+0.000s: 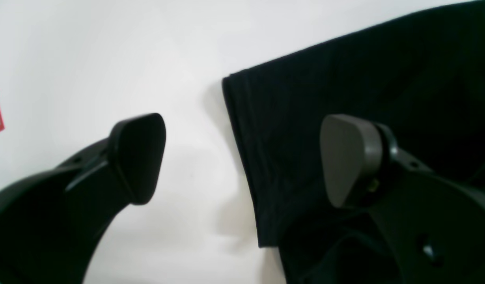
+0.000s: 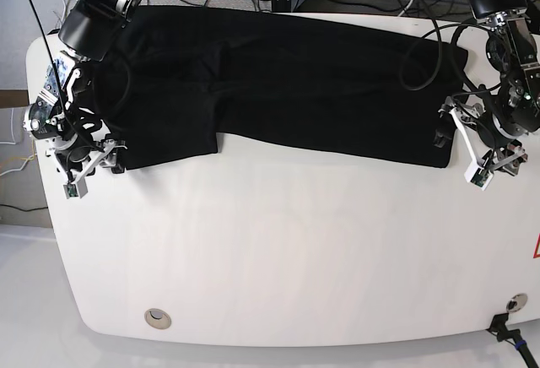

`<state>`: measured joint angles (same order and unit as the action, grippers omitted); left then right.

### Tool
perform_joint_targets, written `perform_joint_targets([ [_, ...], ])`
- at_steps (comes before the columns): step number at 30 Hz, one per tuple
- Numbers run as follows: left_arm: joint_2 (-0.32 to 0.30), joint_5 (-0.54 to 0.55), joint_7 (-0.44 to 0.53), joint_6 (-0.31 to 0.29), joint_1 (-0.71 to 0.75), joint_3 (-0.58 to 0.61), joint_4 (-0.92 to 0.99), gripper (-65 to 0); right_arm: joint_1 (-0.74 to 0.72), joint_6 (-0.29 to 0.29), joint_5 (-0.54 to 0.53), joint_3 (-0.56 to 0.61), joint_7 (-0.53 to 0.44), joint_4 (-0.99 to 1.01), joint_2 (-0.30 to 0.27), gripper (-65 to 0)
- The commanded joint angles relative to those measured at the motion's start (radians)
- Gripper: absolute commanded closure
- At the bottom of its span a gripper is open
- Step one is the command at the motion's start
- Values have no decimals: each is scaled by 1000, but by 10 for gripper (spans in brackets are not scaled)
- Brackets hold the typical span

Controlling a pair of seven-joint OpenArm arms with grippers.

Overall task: Fold the T-shirt properly
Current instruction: 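Release the shirt and move the right gripper to the folded corner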

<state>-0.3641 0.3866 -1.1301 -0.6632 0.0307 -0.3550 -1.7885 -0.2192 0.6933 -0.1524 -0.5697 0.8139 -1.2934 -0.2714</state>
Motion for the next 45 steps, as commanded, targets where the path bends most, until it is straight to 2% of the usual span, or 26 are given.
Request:
perform_joint_targets([
  [1, -19, 4, 14, 3, -15, -8, -20, -585, -16, 5, -11, -3, -51, 51, -18, -409],
  [5, -19, 4, 15, 3, -16, -6, -18, -585, -7, 5, -14, 9, -57, 74, -10, -407],
  [7, -19, 4, 15, 3, -19, -6, -18, -585, 13, 5, -16, 44, -57, 71, 8, -407],
  [13, -19, 4, 17, 3, -22, -5, -14, -585, 45, 5, -11, 53, -55, 2, 68, -405],
  [14, -19, 4, 17, 3, -22, -5, -14, -585, 45, 5, -11, 53, -55, 2, 70, -387],
  [15, -19, 4, 17, 3, -22, -5, -14, -585, 45, 5, -11, 53, -55, 4, 70, -342],
  [16, -19, 4, 17, 3, -22, -5, -14, -585, 43, 5, -11, 53, -55, 4, 70, -270],
  [19, -19, 4, 17, 3, -22, -5, -14, -585, 39, 5, -13, 53, -55, 4, 70, 0],
  [22, -19, 4, 17, 3, -22, -5, -12, -585, 27, 5, -17, 60, -15, -18, 65, 0],
  [25, -17, 4, 18, 3, -22, -5, 5, -585, 13, 5, -19, 81, 118, -125, 73, 0],
  [29, -2, 2, 37, 3, -36, -3, 45, -585, 25, 5, -20, 84, 367, -346, 117, 0],
  [31, 0, 2, 61, 3, -38, -2, 66, -585, 59, 5, -32, 86, 425, -434, 153, 0],
  [33, 0, 2, 77, 6, -39, 21, 77, -585, 111, 5, -82, 89, 482, -506, 162, 0],
  [35, 0, 2, 89, 7, -41, 46, 80, -585, 172, 5, -157, 116, 511, -565, 157, 0],
  [41, 1, 2, 91, 9, -45, 57, 82, -585, 375, 5, -330, 167, 514, -714, 154, 0],
  [45, 1, 1, 111, 9, -45, 57, 91, -585, 472, 5, -539, 170, 514, -713, 80, 0],
])
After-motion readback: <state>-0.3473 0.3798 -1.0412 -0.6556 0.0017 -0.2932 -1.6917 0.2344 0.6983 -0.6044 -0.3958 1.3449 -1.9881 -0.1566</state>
